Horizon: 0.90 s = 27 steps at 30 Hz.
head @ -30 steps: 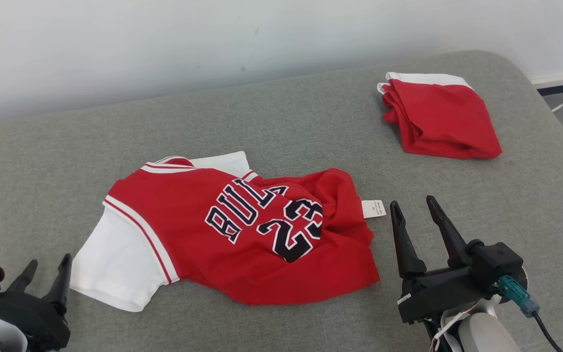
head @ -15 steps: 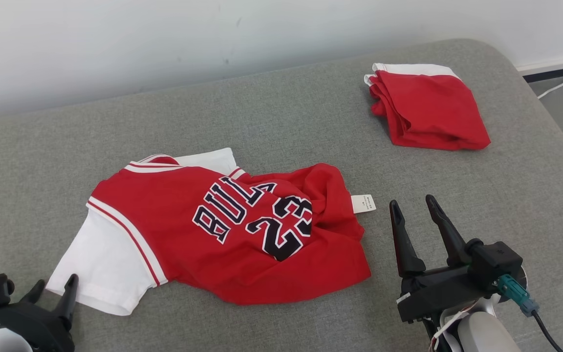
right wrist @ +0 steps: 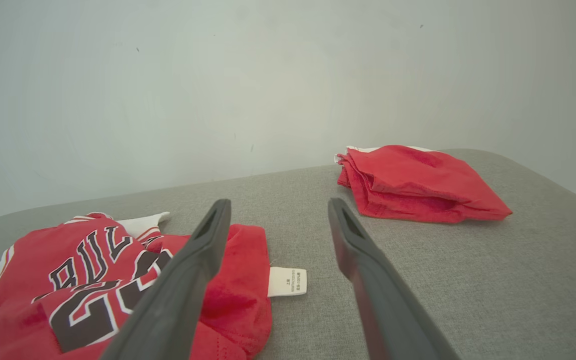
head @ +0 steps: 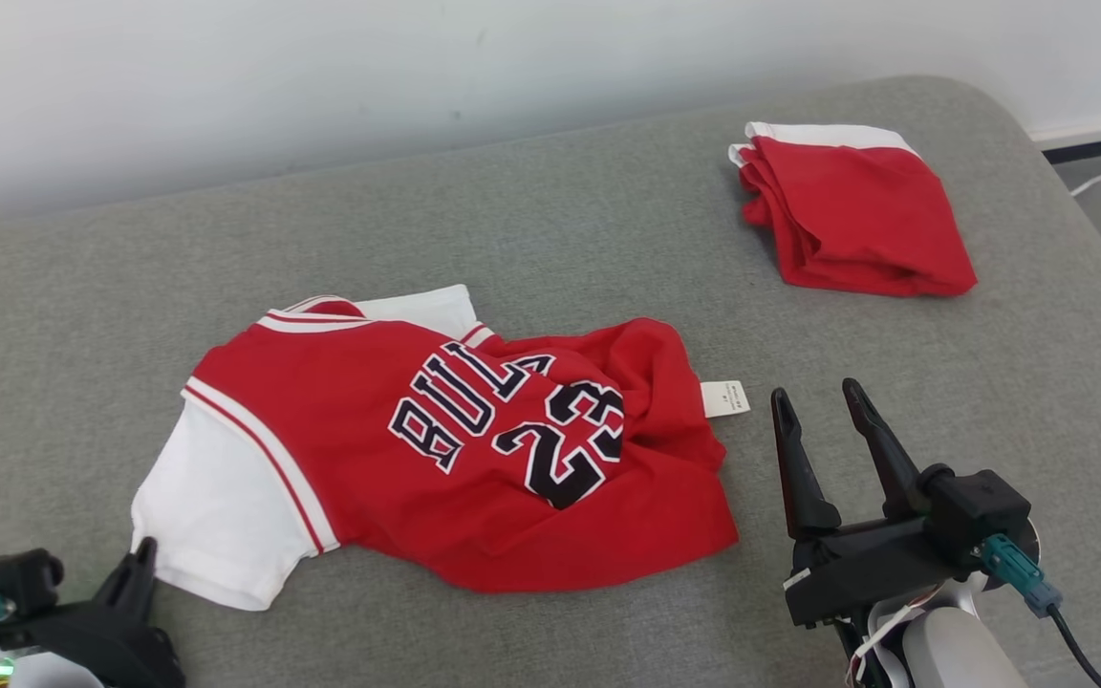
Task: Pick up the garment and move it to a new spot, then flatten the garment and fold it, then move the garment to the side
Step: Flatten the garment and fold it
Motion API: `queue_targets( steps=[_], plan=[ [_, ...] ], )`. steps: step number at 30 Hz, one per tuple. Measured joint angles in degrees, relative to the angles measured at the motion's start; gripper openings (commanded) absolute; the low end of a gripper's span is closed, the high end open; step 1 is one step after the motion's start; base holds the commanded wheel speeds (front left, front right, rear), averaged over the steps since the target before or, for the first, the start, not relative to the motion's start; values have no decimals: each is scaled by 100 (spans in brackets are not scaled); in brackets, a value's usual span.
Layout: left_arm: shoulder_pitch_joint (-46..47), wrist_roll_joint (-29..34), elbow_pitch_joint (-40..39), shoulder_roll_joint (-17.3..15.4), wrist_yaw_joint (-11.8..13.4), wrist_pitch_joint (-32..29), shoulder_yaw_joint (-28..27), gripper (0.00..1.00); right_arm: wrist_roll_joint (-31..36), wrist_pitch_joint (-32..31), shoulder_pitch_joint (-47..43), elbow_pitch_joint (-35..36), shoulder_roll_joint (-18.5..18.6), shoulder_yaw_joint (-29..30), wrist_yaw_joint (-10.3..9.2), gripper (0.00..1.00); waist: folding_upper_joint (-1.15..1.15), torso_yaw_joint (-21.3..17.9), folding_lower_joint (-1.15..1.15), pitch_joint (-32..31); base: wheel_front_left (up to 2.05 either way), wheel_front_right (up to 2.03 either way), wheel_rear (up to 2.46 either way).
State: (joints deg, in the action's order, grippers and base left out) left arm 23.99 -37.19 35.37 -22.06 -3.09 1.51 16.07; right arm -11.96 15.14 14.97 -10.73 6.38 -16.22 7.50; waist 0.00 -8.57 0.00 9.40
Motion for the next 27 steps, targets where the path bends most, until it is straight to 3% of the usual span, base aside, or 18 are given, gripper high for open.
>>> queue_targets(
  steps=[11, 27],
  plan=[
    [-620, 136, -1077, 169, 341, 367, 121, 0, 18, 0, -174, -31, -21, 73, 0, 100, 0, 399, 0, -206, 0, 0, 0],
    [-2193, 182, -3445, 90, 1332, -26, 148, 0, 18, 0, -385, -121, -29, 175, 0, 100, 0, 1157, 0, -551, 0, 0, 0]
  ],
)
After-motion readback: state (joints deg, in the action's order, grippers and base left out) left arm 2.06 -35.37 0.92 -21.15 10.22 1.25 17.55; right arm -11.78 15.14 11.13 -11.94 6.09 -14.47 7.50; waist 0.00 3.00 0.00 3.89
